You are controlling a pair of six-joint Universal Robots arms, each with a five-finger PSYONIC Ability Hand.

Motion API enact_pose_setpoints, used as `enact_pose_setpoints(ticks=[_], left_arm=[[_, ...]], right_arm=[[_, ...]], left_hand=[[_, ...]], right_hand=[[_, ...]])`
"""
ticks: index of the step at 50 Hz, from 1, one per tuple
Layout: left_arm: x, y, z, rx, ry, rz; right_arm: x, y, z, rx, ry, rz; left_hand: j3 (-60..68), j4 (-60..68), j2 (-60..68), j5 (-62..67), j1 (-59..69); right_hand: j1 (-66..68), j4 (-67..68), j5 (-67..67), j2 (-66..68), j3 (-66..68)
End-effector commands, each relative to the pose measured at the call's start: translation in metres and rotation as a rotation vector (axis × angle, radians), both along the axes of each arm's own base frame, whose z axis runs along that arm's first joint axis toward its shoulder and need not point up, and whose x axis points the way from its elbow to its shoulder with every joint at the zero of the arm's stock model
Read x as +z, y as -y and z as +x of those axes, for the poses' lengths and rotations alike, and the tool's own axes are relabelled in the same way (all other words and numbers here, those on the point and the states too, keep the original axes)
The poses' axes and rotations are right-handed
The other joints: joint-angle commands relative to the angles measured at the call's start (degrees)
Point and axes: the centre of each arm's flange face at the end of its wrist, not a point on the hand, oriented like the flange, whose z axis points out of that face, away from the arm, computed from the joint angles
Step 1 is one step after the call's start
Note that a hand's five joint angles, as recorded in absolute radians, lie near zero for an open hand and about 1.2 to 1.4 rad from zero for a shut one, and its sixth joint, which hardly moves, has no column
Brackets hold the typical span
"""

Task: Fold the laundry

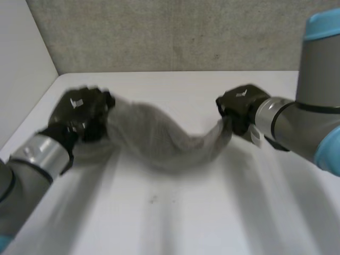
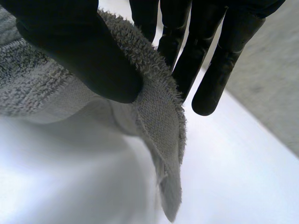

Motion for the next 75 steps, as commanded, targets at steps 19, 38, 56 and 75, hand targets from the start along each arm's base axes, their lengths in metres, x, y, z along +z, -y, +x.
enact_pose_setpoints(ticks=[19,38,56,75], left_arm=[[-0.067,-0.007,-0.036,-0.138,0.283,0.105],[0.005,0.029,0.035,0.014,0.156,0.068],[-0.055,0.098,0.060,-0.023,-0.068,0.429],[-0.048,0.089,0.057,-0.031,-0.069,0.420]], right_arm=[[-0.053,0.044,0.006,-0.215,-0.119,-0.147],[0.007,-0.057,0.002,-0.115,0.261,-0.021],[-0.074,-0.137,0.062,0.022,0.247,0.160],[-0.130,-0.119,0.083,-0.034,0.200,0.053]], left_hand=[[-38.0,-38.9,-38.5,-36.7,-33.4],[-53.2,-54.1,-53.7,-51.9,-48.6],[-51.6,-52.5,-52.1,-50.4,-47.1],[-51.8,-52.7,-52.3,-50.5,-47.3]], right_hand=[[-37.8,-50.5,-48.7,-49.2,-50.0],[-36.0,-48.7,-46.8,-47.3,-48.1],[-37.1,-49.9,-48.0,-48.5,-49.3],[-21.0,-33.8,-31.9,-32.4,-33.2]])
